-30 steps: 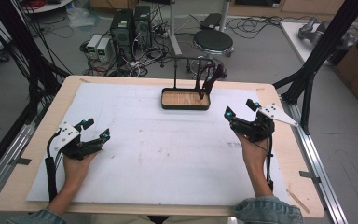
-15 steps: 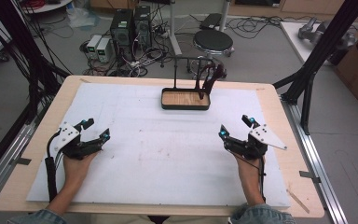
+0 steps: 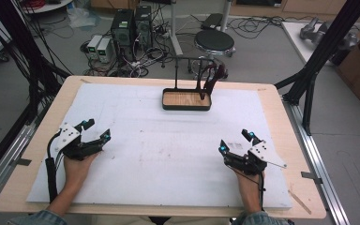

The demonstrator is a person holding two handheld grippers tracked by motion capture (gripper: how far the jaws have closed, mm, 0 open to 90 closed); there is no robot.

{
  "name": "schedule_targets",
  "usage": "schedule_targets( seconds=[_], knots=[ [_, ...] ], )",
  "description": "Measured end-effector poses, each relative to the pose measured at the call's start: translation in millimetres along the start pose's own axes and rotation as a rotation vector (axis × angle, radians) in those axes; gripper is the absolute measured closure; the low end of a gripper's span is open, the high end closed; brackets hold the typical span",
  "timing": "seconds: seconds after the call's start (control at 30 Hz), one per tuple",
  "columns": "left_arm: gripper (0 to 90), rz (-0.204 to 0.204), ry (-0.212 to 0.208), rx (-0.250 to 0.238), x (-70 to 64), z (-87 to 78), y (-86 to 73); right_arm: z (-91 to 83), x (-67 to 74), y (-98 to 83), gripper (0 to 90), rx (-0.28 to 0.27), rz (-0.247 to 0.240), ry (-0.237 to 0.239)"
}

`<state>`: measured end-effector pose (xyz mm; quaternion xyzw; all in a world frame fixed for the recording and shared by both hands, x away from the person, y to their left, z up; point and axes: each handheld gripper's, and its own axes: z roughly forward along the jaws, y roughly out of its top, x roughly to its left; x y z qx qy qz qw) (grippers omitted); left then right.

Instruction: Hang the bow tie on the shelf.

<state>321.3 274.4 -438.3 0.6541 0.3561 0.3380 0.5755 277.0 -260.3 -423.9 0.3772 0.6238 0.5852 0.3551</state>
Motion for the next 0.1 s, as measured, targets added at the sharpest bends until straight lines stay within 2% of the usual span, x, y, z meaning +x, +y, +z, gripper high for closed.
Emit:
schedule_targets(
  seconds=[0.1],
  knots=[
    [23.1,0.007,0.005,0.003,-1.3,0.2,0.3,-1.4,0.3,1.1,11.0,-0.008,-0.002,-0.002]
  ],
)
